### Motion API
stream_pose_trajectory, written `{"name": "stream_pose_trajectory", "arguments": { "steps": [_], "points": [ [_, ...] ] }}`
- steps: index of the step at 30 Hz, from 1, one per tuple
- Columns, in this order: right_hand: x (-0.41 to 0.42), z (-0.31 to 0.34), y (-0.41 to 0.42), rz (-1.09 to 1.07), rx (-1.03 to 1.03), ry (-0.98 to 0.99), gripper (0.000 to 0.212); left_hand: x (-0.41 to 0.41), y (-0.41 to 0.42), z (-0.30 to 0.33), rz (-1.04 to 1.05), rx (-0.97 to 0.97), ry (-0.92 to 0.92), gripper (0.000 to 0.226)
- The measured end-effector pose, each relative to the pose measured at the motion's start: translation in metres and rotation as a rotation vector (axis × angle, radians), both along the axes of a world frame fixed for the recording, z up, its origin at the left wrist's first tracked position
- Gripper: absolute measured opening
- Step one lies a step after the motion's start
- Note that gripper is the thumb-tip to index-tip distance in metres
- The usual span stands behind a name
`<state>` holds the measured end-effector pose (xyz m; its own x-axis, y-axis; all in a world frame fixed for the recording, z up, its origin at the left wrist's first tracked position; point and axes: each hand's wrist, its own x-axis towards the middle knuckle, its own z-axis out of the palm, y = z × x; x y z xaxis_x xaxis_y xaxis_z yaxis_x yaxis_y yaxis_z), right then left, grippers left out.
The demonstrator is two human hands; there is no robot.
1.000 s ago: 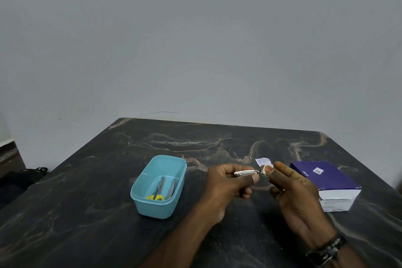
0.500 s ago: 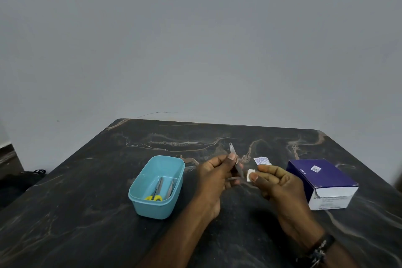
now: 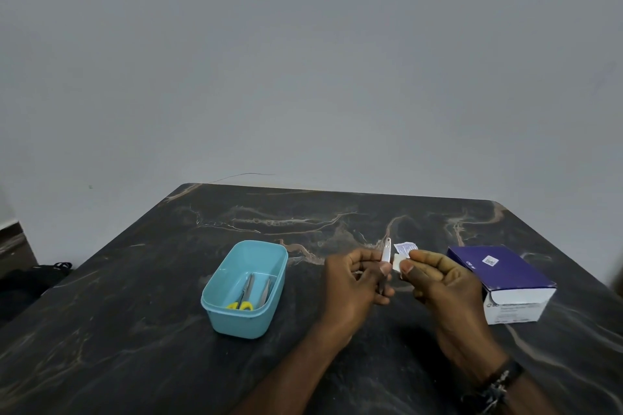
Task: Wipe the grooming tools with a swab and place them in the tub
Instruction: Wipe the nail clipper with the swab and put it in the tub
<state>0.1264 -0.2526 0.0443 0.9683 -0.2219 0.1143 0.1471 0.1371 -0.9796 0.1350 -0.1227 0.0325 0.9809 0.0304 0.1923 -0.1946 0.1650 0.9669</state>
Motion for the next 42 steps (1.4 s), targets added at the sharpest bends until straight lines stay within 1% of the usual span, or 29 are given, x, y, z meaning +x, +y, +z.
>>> {"name": "stream_pose_trajectory", "arguments": {
  "steps": [10, 18, 24, 27, 30, 36, 39, 42],
  "points": [
    [-0.0006, 0.0009, 0.0013, 0.011, 0.026, 0.01, 0.02, 0.0033, -0.0015, -0.0059, -0.02, 0.078, -0.056, 0.017],
    [-0.0018, 0.0017, 0.0004, 0.068, 0.02, 0.018, 0.026, 0.0018, -0.0019, -0.0072, -0.003, 0.117, -0.057, 0.03],
    [-0.0003, 0.001, -0.0015, 0.101, 0.02, 0.057, 0.035, -0.0008, 0.0, -0.0079, 0.025, 0.306, -0.133, 0.038],
    [0.0008, 0.0011, -0.0029, 0.134, 0.035, 0.085, 0.034, -0.0011, 0.0012, -0.008, 0.039, 0.345, -0.163, 0.041],
    [0.0014, 0.0012, -0.0031, 0.137, 0.062, 0.09, 0.033, -0.0022, 0.0023, -0.0064, 0.027, 0.351, -0.183, 0.04],
    [0.0052, 0.0016, -0.0073, 0.038, 0.128, 0.054, 0.034, -0.0048, 0.0015, -0.0041, -0.035, 0.312, -0.184, 0.038],
    [0.0039, 0.0006, -0.0063, 0.088, 0.103, 0.07, 0.035, -0.0035, 0.0012, -0.005, -0.016, 0.295, -0.176, 0.038],
    [0.0016, -0.0004, -0.0023, 0.165, 0.059, 0.092, 0.031, -0.0019, 0.0037, -0.0041, 0.016, 0.285, -0.169, 0.037]
  ]
}}
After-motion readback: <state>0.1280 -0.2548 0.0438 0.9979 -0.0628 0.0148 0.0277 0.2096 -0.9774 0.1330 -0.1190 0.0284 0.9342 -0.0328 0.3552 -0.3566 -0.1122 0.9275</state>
